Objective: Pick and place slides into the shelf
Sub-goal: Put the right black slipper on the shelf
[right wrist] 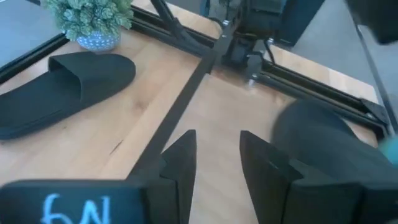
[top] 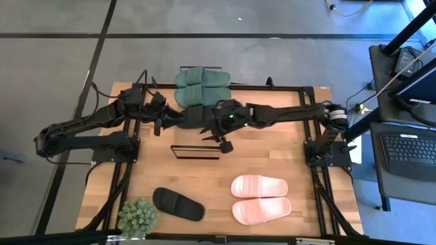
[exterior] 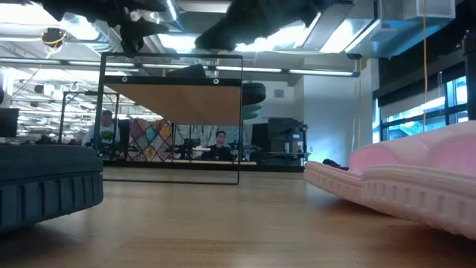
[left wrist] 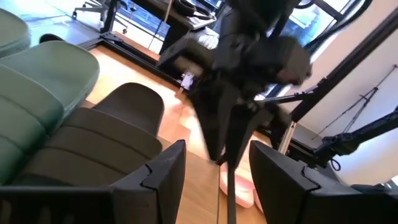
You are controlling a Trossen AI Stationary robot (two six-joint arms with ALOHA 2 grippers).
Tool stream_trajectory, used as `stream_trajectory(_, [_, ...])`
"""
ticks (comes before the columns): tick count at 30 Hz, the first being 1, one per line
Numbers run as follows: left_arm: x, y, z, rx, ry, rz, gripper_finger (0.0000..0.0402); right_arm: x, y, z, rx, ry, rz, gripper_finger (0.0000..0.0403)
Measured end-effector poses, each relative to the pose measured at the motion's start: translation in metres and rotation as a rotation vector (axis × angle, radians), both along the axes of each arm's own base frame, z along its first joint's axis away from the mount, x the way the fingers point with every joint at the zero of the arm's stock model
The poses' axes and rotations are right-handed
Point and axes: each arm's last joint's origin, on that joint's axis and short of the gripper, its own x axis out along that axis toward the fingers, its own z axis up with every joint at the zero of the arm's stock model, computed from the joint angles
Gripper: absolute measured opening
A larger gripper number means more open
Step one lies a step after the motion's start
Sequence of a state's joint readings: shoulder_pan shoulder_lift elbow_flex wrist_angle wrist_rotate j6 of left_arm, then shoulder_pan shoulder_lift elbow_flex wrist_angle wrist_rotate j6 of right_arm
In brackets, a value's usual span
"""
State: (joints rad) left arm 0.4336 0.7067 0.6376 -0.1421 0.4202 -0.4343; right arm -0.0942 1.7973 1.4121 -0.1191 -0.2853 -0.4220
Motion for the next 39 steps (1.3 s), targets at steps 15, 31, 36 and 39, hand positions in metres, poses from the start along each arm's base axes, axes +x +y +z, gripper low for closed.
stream_trajectory(15, [0.004, -0.014, 0.0, -0.003, 0.005, -0.09, 0.0169, 0.03, -0.006, -0.024, -0.093, 0.1, -0.101, 0.0125])
stream_trajectory(31, [0.006, -0.02, -0.001, -0.003, 0.007, -0.128, 0.0169, 0.032, -0.012, -0.021, -0.194, 0.065, -0.182, 0.0125])
stream_trajectory(36, [0.006, -0.02, -0.001, -0.003, 0.007, -0.128, 0.0169, 0.033, -0.016, -0.019, -0.197, 0.042, -0.197, 0.0125])
stream_trajectory(39, [0.006, -0.02, -0.001, -0.003, 0.006, -0.128, 0.0169, 0.033, -0.017, -0.019, -0.197, 0.043, -0.2, 0.0125])
